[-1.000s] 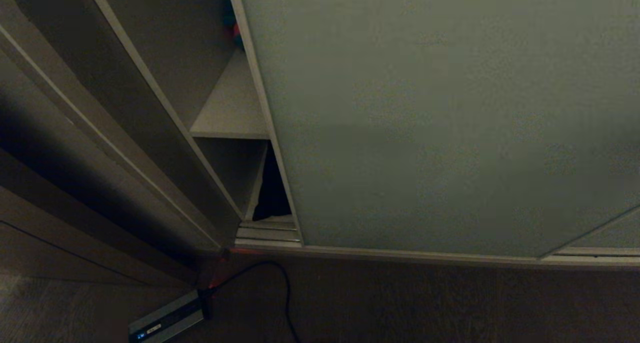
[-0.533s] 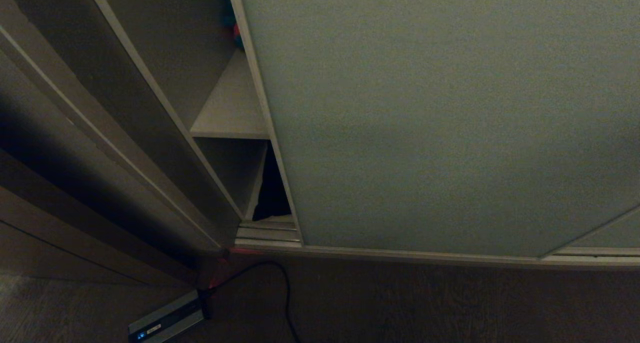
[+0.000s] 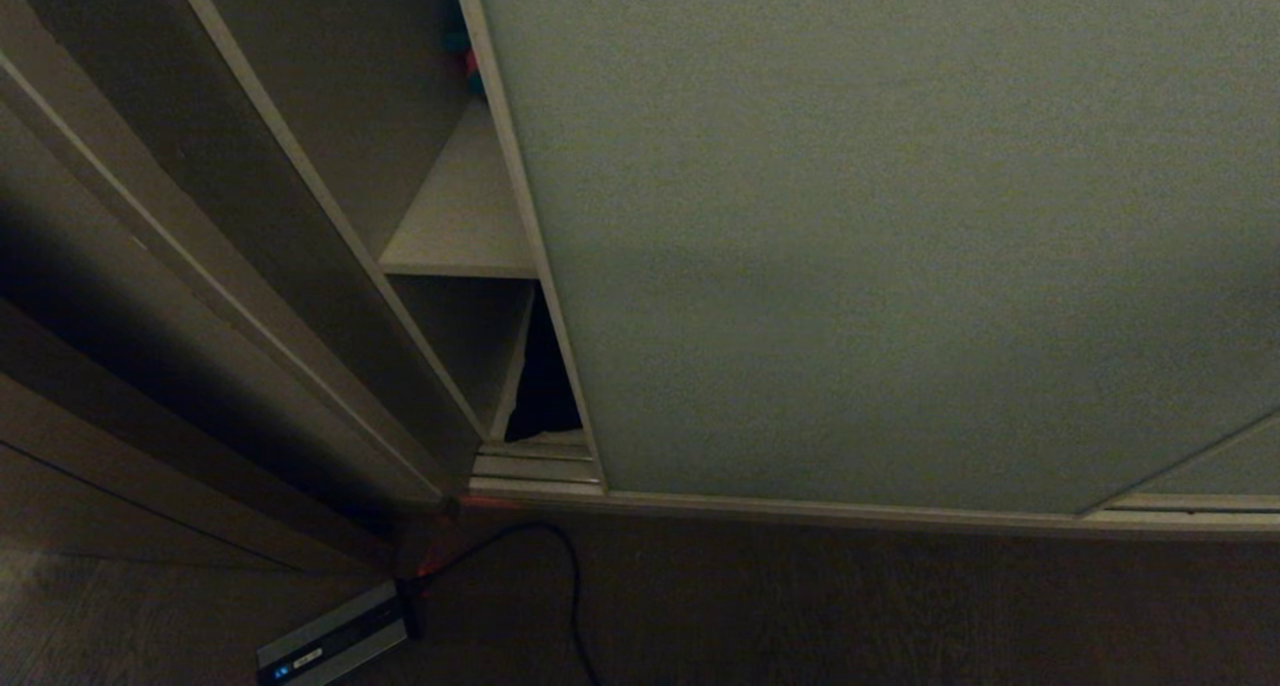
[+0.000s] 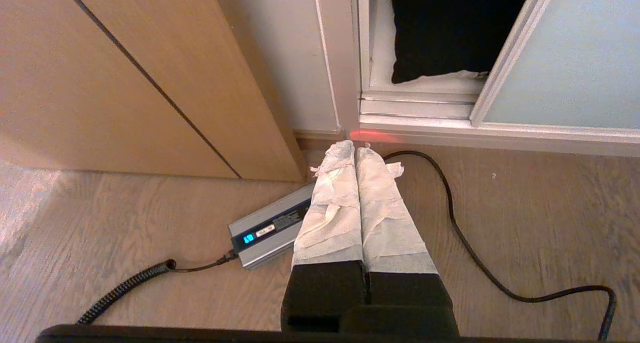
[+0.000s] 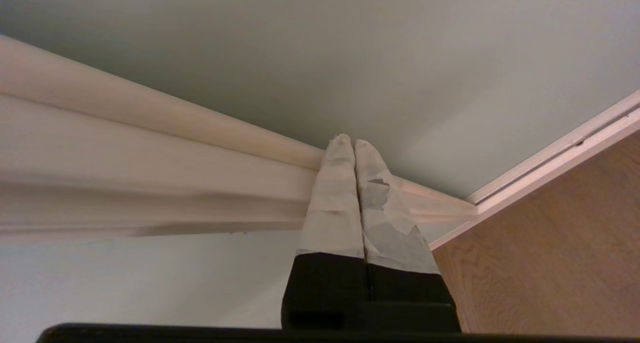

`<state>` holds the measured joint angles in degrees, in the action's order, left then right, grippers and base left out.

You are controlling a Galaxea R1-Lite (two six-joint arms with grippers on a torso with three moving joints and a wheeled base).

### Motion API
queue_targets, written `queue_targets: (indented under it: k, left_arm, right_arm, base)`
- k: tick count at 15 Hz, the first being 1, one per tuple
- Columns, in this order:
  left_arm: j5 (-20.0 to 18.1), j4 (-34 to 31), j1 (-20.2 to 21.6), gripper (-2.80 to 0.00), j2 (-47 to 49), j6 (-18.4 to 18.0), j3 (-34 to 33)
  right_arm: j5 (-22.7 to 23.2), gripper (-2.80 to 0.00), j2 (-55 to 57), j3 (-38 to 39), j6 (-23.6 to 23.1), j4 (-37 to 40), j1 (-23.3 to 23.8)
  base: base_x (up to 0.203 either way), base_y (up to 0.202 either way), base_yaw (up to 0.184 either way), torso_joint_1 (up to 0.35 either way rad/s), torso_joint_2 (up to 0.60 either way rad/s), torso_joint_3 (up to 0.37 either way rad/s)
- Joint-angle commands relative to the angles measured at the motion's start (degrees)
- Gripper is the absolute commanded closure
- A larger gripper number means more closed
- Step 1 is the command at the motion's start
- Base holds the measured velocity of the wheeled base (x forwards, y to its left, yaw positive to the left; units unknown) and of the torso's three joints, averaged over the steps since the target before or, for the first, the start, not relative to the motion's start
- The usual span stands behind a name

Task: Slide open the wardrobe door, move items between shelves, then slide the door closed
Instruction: Close the door

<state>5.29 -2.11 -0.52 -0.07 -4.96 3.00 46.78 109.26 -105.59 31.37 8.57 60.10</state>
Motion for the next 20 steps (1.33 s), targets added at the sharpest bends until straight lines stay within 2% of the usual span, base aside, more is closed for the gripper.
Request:
queue_targets:
  k: [1,7,20]
  left_arm:
    - [0.1,0.0,0.0,0.00,0.1,0.0,0.0]
    - [0.1,0.0,0.0,0.00,0.1,0.0,0.0]
    - [0.1,0.0,0.0,0.00,0.1,0.0,0.0]
  right_arm:
    - [1.1,0.00,-0.8,0.4,0.1,0.1,-0.6]
    - [3.4,0.00,-5.6,4.2,2.4,0.3,-1.3]
    - [4.5,0.00,-16.2,17.9,2.2,-0.3,-4.9]
  base:
    - [0.000,0.000,0.000,0.000,0.00,0.000]
    - [0.000,0.000,0.000,0.000,0.00,0.000]
    - [0.000,0.000,0.000,0.000,0.00,0.000]
